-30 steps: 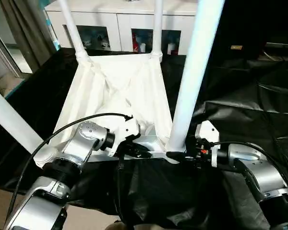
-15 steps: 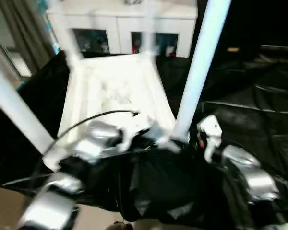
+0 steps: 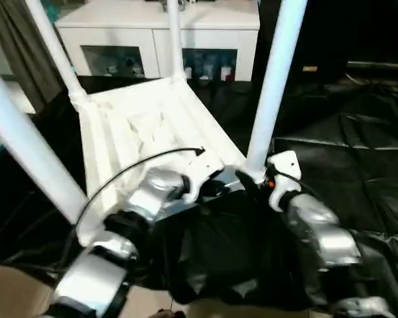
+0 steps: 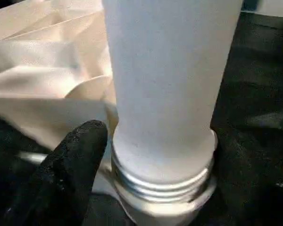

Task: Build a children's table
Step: Rotate leg to tighten

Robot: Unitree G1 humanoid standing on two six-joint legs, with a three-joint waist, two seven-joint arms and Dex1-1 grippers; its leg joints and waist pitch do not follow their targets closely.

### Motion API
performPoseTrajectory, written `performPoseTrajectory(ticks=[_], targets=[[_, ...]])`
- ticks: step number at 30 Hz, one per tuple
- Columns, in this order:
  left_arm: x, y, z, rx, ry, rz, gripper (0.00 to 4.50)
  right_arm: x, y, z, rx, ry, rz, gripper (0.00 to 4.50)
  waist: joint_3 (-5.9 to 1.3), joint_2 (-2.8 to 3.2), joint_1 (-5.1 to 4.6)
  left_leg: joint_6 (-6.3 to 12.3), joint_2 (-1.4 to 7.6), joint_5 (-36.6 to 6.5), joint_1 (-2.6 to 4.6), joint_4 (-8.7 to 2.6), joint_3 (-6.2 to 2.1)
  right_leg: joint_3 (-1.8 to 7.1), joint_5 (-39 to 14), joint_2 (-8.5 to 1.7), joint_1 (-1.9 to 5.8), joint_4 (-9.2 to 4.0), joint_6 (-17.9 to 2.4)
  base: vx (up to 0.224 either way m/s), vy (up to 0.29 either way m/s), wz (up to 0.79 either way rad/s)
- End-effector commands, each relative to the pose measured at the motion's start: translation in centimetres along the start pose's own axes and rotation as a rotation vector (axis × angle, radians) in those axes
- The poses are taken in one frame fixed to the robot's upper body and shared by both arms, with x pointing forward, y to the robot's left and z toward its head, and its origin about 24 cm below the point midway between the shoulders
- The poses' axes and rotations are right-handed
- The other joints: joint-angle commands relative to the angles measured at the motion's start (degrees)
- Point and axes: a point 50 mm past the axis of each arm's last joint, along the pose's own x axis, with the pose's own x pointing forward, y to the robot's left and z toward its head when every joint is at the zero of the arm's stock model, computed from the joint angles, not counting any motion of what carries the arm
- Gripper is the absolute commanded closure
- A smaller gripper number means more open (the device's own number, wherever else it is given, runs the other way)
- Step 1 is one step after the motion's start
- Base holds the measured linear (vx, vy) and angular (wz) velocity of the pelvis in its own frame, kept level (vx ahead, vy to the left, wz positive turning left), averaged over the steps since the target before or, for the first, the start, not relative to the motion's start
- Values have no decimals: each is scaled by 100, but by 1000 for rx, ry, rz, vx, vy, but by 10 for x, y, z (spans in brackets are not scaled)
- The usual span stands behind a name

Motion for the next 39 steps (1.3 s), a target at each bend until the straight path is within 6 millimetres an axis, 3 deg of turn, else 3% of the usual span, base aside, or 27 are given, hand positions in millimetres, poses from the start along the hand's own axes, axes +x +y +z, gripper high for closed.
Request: performPoseTrajectory(ticks=[1, 4, 6, 9, 13, 17, 19, 21, 23, 26, 30, 35, 37, 39], targets=[[4, -12, 5, 40, -56, -114, 450, 5, 21, 2, -30, 3, 181, 65, -331, -140, -1, 146, 521, -1955, 174, -498, -342, 169, -1304, -370, 99, -415, -1052, 0, 0, 0], [-12, -11, -5, 79, -26, -184, 450, -13, 11, 7, -78, 10, 301, 65, -355, -155, 44, 331, 548, -1712, 164, -454, -329, 164, -1427, -368, 116, -410, -1084, 0, 0, 0], [-20, -10, -8, 76, -23, -223, 450, -23, 6, 10, -102, 21, 356, 65, -362, -133, 86, 432, 566, -1492, 197, -431, -284, 162, -1104, -332, 68, -377, -1201, 29, -18, 1], [-30, -11, -11, 73, -21, -281, 450, -33, 1, 12, -132, 39, 411, 65, -409, -116, 139, 687, 576, -832, 165, -359, -269, 122, -159, -299, 103, -222, -1472, 36, -19, 0], [-42, -12, -15, 74, -9, -346, 450, -41, -3, 14, -150, 56, 479, 65, -434, -93, 205, 753, 574, -683, 196, -319, -248, 113, 199, -285, 80, -164, -1596, 0, 0, 0], [-49, -13, -17, 73, -2, -389, 450, -43, -1, 15, -160, 59, 521, 65, -439, -94, 209, 767, 570, -614, 167, -292, -253, 103, 312, -273, 61, -124, -1624, 0, 0, 0], [-50, -13, -17, 74, -1, -390, 450, -43, -1, 15, -162, 65, 529, 65, -416, -93, 213, 692, 572, -864, 160, -310, -247, 113, -13, -293, 49, -154, -1592, 0, 0, 0], [-52, -13, -18, 75, 2, -392, 450, -43, 1, 13, -169, 74, 544, 65, -371, -108, 208, 463, 580, -1341, 160, -354, -256, 137, -660, -317, 42, -219, -1503, 0, 0, 0], [-52, -13, -18, 74, 3, -391, 450, -43, 2, 13, -166, 74, 552, 99, -354, -110, 205, 222, 586, -1659, 189, -391, -263, 158, -1109, -314, 18, -263, -1389, 0, 0, 0], [-53, -13, -18, 72, 2, -389, 450, -43, 3, 13, -159, 69, 558, 122, -348, -112, 193, 84, 584, -1796, 191, -412, -275, 168, -1237, -323, 14, -273, -1330, 0, 0, 0], [-52, -12, -17, 71, -2, -377, 450, -44, 5, 11, -141, 64, 562, 144, -345, -107, 185, 44, 578, -1809, 189, -420, -275, 172, -1146, -315, 4, -273, -1314, 0, 0, 0], [-43, -7, -16, 62, 1, -266, 450, -38, 4, 1, -83, 63, 439, 176, -362, -118, 180, 243, 561, -1453, 148, -386, -269, 158, -646, -313, 26, -231, -1403, 0, 0, 0], [-37, -2, -15, 56, 13, -191, 450, -32, 2, -3, -66, 61, 335, 179, -347, -131, 150, 212, 548, -1578, 149, -390, -271, 161, -879, -323, 13, -266, -1373, 0, 0, 0], [-32, 1, -13, 43, 13, -126, 450, -25, 1, -7, -44, 62, 242, 179, -332, -127, 128, 39, 547, -1864, 174, -409, -295, 168, -1434, -340, 3, -319, -1253, 0, 0, 0]])
